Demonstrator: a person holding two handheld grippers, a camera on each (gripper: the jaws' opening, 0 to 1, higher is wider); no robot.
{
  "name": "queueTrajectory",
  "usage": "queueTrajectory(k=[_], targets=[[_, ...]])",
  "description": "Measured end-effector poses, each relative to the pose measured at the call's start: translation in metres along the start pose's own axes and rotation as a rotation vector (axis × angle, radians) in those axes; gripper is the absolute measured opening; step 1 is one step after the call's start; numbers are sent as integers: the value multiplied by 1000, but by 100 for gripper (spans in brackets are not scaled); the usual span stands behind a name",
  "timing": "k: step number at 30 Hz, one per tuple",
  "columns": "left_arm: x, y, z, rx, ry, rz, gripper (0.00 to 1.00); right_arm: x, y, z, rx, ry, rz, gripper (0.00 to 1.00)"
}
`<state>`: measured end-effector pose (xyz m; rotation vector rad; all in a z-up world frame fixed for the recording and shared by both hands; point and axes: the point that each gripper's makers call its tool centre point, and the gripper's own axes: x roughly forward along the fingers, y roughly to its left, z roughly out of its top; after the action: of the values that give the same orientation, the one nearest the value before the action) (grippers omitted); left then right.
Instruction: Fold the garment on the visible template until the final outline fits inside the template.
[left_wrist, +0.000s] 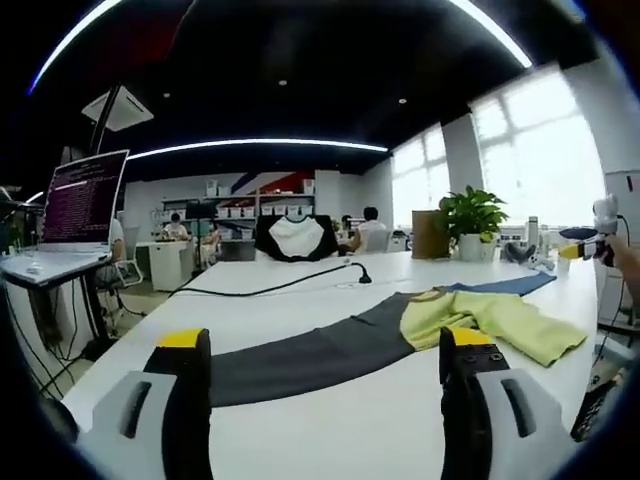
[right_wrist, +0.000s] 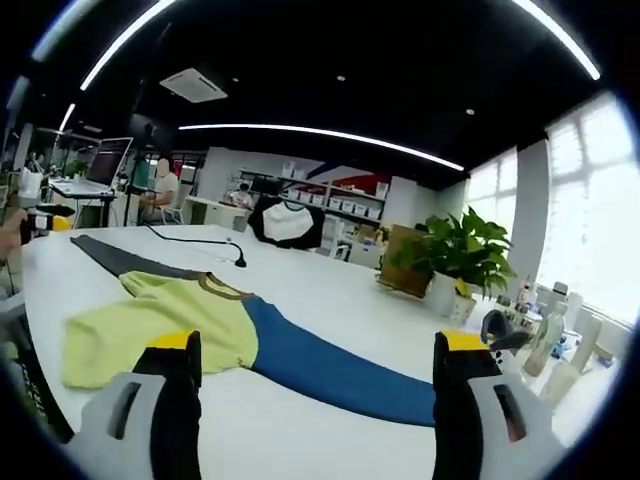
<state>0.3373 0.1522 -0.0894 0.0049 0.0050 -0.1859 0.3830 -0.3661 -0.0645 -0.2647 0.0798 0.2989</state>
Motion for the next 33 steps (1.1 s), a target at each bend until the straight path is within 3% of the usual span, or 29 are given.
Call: queueTrajectory(k=[2,4,15,19,23,26,30,33], targets=[[-2,-6,5,0,-19,-20,100,-2,6,-2,5,16,11,99],[-4,-10,7,0,-26,-33,100,-7,9,3,14,-3,-6,93],[-5,-38,8,-6,-10,-109,100,-25,49,11,11,-26,80,93],[-4,-53,5,0,11,-147,96,-33,62,13,15,-46,99,87],[0,-67,1,3,25,-184,96,-40,89,13,41,-43,191,88],[3,-76,-2,-6,34,-203,95,-43,104,12,27,-34,221,87],[12,-95,6,-65,-12,-225,93,-52,140,-3,87,10,340,85],[12,-111,4,-73,-9,-261,93,-49,147,-5,58,11,345,84]])
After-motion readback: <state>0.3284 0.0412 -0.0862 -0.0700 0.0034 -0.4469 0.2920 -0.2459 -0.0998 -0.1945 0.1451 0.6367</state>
